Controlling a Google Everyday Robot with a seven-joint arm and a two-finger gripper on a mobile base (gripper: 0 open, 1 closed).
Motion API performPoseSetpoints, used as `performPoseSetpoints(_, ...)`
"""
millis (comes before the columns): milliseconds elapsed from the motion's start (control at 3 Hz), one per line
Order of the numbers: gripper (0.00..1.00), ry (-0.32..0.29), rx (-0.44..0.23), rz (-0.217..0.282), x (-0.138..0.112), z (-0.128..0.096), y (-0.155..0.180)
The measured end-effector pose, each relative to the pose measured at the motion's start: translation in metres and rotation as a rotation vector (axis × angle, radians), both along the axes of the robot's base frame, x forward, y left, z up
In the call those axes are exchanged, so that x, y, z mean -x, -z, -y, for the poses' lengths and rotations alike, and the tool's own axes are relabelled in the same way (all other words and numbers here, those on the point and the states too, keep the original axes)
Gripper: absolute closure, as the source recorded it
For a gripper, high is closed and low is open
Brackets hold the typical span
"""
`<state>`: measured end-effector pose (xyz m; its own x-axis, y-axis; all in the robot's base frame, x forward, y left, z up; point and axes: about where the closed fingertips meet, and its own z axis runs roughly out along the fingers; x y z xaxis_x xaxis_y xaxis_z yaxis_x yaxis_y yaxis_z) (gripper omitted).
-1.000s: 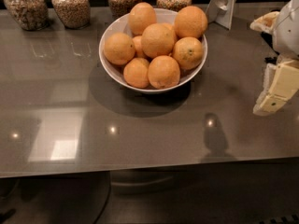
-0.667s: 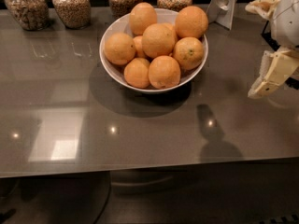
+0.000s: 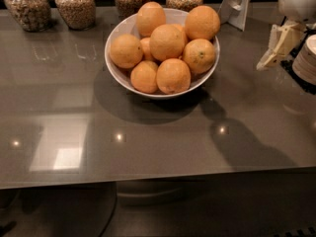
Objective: Pick orange from white bowl
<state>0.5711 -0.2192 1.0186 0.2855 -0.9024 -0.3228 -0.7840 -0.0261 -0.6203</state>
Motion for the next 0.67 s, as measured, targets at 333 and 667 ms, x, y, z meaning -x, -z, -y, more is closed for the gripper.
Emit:
performPoseSetpoints(333, 0.00, 0.001, -0.004, 0.035, -0.0032, 0.0007, -0.0159)
performPoseSetpoints(667, 0.00, -0.022, 0.029, 0.055, -0.0064, -0.0017, -0.0155)
